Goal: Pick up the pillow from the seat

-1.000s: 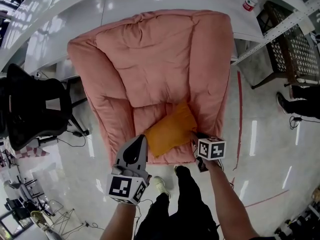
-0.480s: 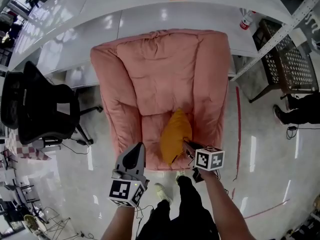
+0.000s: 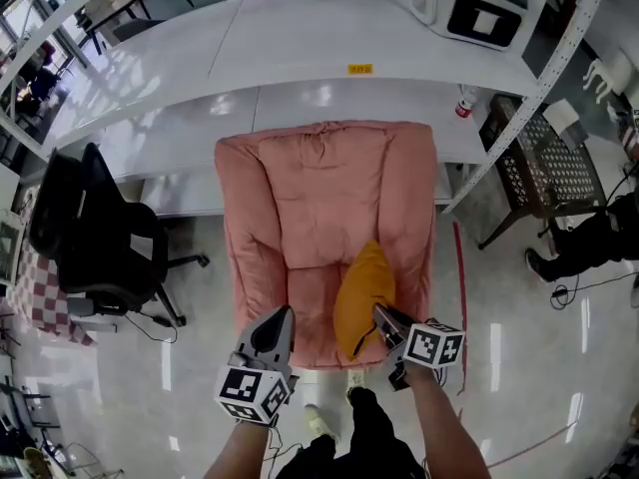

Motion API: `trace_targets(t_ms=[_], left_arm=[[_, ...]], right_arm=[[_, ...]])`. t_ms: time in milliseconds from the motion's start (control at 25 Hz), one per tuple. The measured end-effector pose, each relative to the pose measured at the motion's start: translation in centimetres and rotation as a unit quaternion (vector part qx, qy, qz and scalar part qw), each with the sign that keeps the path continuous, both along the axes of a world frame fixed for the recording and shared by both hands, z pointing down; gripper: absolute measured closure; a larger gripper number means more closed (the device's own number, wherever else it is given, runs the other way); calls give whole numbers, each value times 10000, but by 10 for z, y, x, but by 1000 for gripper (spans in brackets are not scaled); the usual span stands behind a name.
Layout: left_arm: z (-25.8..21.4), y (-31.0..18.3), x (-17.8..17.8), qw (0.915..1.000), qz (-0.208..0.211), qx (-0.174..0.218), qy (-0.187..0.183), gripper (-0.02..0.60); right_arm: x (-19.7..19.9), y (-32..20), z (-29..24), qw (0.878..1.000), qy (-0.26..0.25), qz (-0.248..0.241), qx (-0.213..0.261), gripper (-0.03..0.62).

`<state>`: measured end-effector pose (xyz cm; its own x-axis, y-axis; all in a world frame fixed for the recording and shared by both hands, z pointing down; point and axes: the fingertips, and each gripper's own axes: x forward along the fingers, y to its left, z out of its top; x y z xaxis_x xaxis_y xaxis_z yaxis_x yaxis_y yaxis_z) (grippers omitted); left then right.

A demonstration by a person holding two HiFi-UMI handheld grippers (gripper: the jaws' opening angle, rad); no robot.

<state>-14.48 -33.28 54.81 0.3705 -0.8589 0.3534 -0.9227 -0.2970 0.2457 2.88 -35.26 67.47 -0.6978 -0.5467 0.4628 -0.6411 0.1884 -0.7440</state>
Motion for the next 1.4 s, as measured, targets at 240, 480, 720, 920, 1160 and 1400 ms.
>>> trace_targets(t_ms=[240, 480, 720, 920, 1160, 1400], left_arm=[[-43, 21, -5, 9998, -22, 135, 119, 578], [-87, 36, -17, 9992, 66, 268, 303, 578], [-138, 41, -27, 9973, 21, 651, 328, 578], [-186, 51, -31, 9951, 47, 938, 301, 578], [-233, 57, -40, 9922, 49, 1235, 185, 578], [-265, 65, -48, 9893, 60, 1452, 131, 578]], right_arm=[[2, 15, -67, 9985, -132, 231, 479, 565], [-10, 25, -143, 9930, -116, 376, 1116, 565], [-4, 25, -218, 9810, -265, 584, 1833, 565], [-4, 35, -281, 9692, -330, 672, 2346, 565], [-4, 42, -348, 9470, 84, 644, 3147, 565], [-2, 49, -389, 9326, 312, 654, 3536, 565]])
